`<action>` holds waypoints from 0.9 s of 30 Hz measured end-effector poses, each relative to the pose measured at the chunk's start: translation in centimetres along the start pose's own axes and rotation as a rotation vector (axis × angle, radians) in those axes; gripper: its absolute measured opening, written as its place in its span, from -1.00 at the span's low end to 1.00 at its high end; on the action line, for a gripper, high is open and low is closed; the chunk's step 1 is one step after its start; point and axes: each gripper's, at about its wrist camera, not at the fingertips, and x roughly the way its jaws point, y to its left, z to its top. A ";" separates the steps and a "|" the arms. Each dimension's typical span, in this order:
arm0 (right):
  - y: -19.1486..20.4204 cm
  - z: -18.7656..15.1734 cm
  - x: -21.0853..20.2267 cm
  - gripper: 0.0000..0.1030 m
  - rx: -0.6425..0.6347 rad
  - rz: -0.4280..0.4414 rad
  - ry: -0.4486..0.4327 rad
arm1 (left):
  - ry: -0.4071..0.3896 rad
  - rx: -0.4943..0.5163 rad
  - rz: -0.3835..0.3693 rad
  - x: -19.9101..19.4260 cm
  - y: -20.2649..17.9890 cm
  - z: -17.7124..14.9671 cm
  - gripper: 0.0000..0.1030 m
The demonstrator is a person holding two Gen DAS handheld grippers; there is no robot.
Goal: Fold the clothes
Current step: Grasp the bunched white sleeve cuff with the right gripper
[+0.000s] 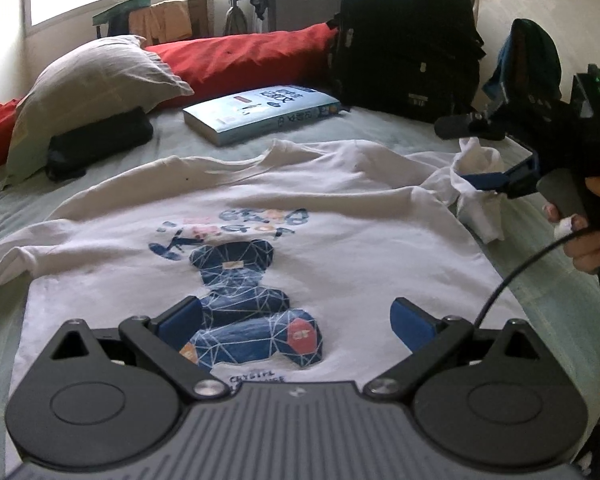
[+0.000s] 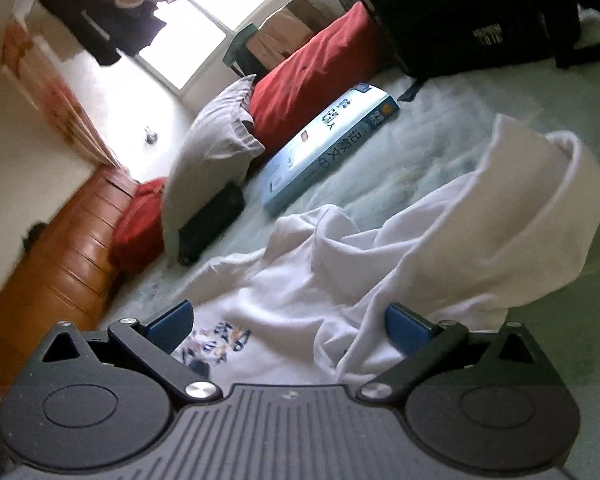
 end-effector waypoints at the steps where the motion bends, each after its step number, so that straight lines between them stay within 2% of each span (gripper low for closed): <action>1: 0.3 -0.2 -0.5 1.00 -0.012 -0.022 -0.006 | -0.001 0.000 -0.003 -0.1 0.1 -0.1 0.94; 4: 0.9 -1.0 -2.5 1.00 -0.045 -0.112 -0.036 | -0.005 -0.003 -0.016 -0.2 0.2 -0.2 0.94; 7: 0.9 -2.0 -4.1 1.00 -0.100 -0.283 -0.058 | -0.002 -0.003 -0.024 -0.2 0.1 -0.3 0.94; 8: 0.8 -2.4 -4.4 1.00 -0.108 -0.314 -0.051 | -0.001 -0.001 -0.028 -0.2 0.0 -0.3 0.94; 13: 0.5 -5.0 -5.0 1.00 -0.148 -0.398 -0.016 | 0.001 0.009 -0.038 -0.3 -0.4 -0.6 0.94; 19: 1.7 -7.0 -2.6 1.00 -0.289 -0.519 -0.021 | 0.008 0.018 -0.030 -0.3 -0.5 -0.7 0.94; 20: 1.9 -7.1 -2.2 1.00 -0.316 -0.554 -0.036 | 0.009 0.018 -0.028 -0.3 -0.5 -0.7 0.94; 23: 2.3 -7.3 -1.6 1.00 -0.404 -0.736 -0.100 | 0.014 0.021 -0.027 -0.1 -0.6 -0.8 0.94; 27: 1.6 -7.2 -1.4 1.00 -0.354 -0.676 -0.057 | 0.022 0.026 -0.031 0.2 -0.8 -0.9 0.94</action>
